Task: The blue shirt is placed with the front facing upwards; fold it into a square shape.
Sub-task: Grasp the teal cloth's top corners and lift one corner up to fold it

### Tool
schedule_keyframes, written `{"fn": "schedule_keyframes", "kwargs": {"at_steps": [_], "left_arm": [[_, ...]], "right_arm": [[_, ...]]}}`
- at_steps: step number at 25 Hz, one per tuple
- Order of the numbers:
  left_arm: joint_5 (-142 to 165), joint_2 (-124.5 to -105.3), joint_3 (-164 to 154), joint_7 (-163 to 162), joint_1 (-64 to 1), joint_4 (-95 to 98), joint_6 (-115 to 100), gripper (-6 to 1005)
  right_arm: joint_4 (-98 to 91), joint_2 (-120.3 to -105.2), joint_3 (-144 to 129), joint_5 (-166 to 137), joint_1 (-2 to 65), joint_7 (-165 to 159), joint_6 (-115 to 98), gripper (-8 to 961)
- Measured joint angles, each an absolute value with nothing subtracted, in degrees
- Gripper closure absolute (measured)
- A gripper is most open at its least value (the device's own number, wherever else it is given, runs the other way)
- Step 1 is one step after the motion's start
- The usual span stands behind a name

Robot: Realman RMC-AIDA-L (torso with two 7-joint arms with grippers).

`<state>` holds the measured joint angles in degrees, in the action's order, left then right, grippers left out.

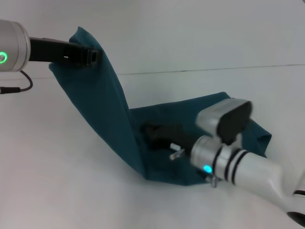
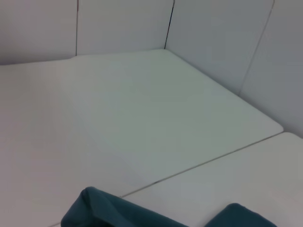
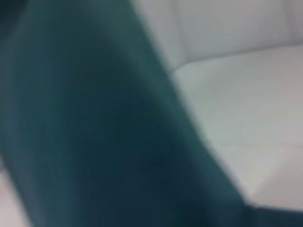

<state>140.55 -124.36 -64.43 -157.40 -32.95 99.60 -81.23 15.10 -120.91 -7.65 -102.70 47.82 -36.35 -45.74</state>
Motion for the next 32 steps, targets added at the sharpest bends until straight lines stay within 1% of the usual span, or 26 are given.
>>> {"fn": "schedule_keyframes", "kwargs": {"at_steps": [7,12,14,19,22,25,28,32], "left_arm": [[140.0,-124.36,-64.4,-157.3,-32.6,101.9,-81.3,936],[139.3,-124.36,-64.4,-157.0,-32.5,102.1,-81.3,937],[139.2,-124.36,-64.4,-156.9,-32.5,102.0,-81.3,937],[139.0,-124.37,-64.4,-156.8,-32.3,102.5,-81.6,937],[139.0,-124.36,-64.4,-156.8,-32.3,103.0,-81.8,937],[138.5,-124.36,-64.5,-156.8,-32.3,103.1,-82.0,937],[137.9,-124.36,-64.6,-156.8,-32.3,103.2,-82.1,937],[137.6,-124.36,-64.9,-156.7,-32.3,103.6,-82.3,937]], "right_arm": [[20.0,-121.09,-7.5,-109.4,53.0,-36.4,-39.4,913],[21.8,-121.23,-6.5,-112.0,54.2,-36.0,-39.2,913],[21.7,-120.95,-4.5,-112.2,52.6,-35.9,-39.8,913],[18.6,-120.36,2.4,-112.3,44.1,-36.0,-47.6,913],[17.8,-120.26,3.4,-112.3,42.3,-36.3,-49.4,912],[18.4,-120.47,2.8,-113.2,43.3,-36.3,-47.8,912],[20.1,-120.86,2.9,-115.7,45.7,-36.3,-43.7,912],[23.3,-121.02,3.1,-119.1,49.6,-36.3,-37.8,912]]}}
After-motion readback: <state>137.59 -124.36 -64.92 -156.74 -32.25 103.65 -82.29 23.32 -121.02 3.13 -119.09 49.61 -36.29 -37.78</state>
